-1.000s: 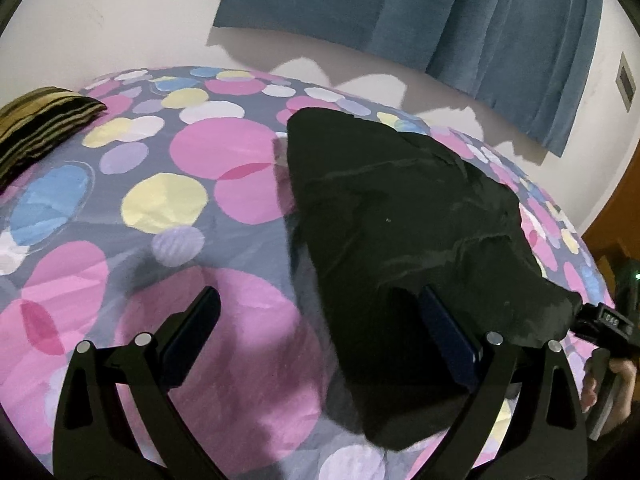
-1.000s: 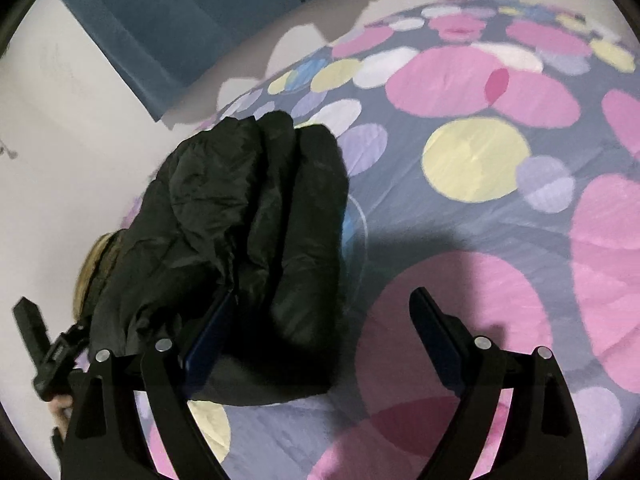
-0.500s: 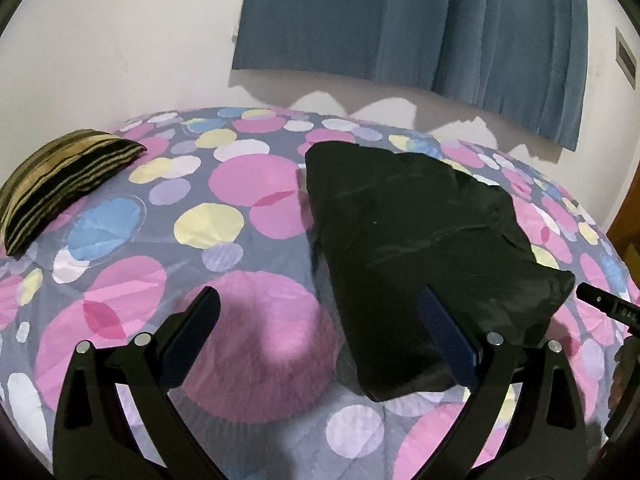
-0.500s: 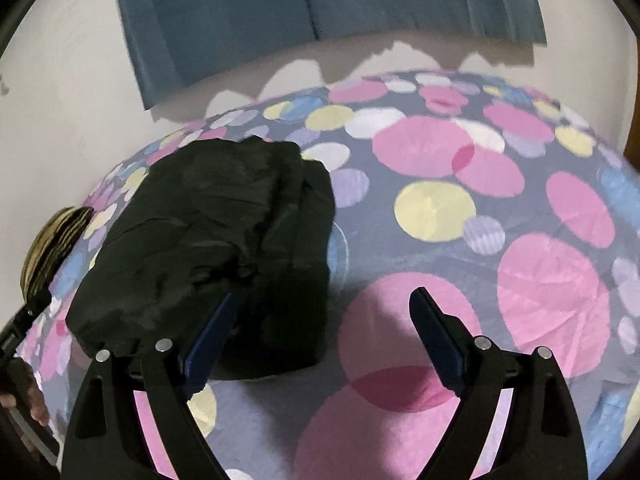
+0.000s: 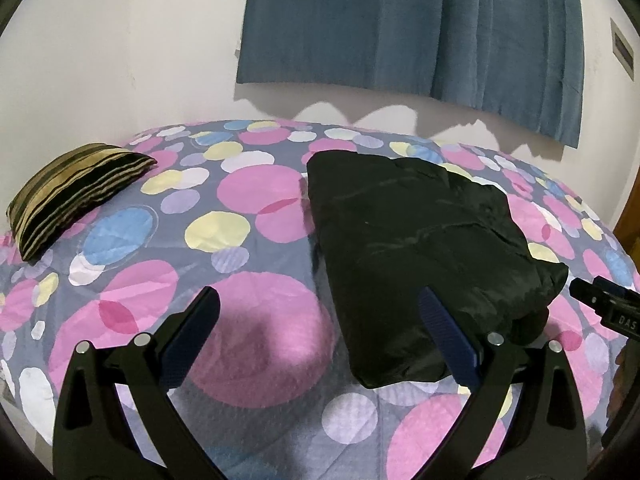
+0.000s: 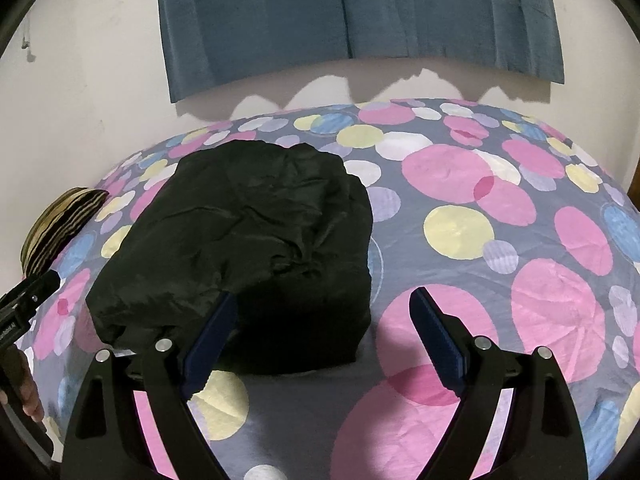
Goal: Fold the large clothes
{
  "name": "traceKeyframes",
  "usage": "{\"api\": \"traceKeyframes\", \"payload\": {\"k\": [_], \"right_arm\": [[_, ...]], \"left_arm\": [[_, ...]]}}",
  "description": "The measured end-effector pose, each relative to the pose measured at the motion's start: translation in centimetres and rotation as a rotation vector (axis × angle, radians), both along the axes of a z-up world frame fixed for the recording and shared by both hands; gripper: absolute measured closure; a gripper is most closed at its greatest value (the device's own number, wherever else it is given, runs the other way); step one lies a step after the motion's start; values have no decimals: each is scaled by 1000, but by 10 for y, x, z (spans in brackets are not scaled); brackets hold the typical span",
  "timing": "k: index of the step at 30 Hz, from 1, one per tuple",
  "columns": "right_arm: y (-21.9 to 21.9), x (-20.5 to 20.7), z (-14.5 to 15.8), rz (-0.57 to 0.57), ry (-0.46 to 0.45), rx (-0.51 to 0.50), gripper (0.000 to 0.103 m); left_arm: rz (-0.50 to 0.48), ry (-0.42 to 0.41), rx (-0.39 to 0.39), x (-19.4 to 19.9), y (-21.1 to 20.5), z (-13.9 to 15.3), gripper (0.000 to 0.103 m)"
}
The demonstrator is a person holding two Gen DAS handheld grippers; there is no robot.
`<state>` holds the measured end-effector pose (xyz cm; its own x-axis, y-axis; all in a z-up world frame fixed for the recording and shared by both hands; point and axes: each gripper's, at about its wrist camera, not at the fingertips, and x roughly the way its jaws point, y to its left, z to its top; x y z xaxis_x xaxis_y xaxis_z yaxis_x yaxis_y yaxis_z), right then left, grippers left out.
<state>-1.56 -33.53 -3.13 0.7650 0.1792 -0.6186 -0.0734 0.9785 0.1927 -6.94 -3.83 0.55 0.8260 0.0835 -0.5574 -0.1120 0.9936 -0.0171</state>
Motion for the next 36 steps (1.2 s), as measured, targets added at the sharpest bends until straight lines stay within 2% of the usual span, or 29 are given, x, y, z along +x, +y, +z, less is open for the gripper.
{"api": "traceKeyframes", "payload": {"k": [15, 28, 36], "right_arm": [[8, -1, -3, 5, -23, -27, 16], [8, -1, -5, 3, -23, -26, 16], [9, -1, -6, 4, -26, -24, 16]], "left_arm": [[8, 5, -1, 1, -3, -2, 4], [13, 62, -5, 8, -1, -9, 3], [19, 31, -7, 2, -3, -2, 4]]}}
